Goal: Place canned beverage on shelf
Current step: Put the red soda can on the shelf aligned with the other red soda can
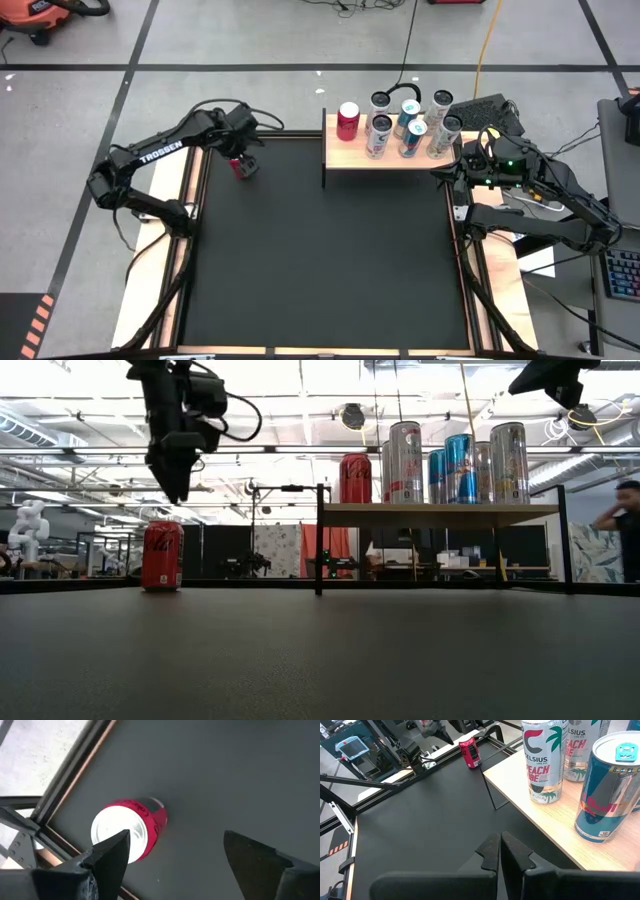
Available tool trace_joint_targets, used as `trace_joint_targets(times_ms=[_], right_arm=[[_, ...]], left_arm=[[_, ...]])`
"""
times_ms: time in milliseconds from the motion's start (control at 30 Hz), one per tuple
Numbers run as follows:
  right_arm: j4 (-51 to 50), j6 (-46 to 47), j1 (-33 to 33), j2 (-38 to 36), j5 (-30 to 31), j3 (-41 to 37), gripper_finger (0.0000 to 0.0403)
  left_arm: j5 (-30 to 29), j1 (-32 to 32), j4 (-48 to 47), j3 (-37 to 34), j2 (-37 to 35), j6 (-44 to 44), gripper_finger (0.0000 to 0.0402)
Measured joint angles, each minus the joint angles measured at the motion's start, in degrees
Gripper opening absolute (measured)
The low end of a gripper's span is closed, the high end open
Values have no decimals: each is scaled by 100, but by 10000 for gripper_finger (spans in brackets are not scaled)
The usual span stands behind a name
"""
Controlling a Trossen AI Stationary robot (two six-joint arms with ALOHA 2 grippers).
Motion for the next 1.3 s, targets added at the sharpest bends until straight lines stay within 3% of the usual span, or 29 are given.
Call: trace_joint_targets(times_ms=[100, 300, 600, 833, 1000, 1300], right_arm=[[0, -1, -2, 2, 0, 1, 0], [0, -1, -1, 2, 0, 2, 0], [0, -2, 1, 2, 0, 2, 0], [0, -2, -2, 1, 0, 2, 0], [0, -1, -1, 2, 0, 2, 0], [0, -2, 1, 2, 0, 2, 0]], left_arm=[[-33, 55, 40, -107, -2, -77, 311], [-806, 197, 214, -158, -2, -184, 311], [-912, 309, 193, -213, 90, -175, 311], [-651, 624, 258, -500, 256, -27, 311], [-154, 812, 493, -621, 268, 184, 311], [-55, 931, 497, -791, 269, 161, 311]])
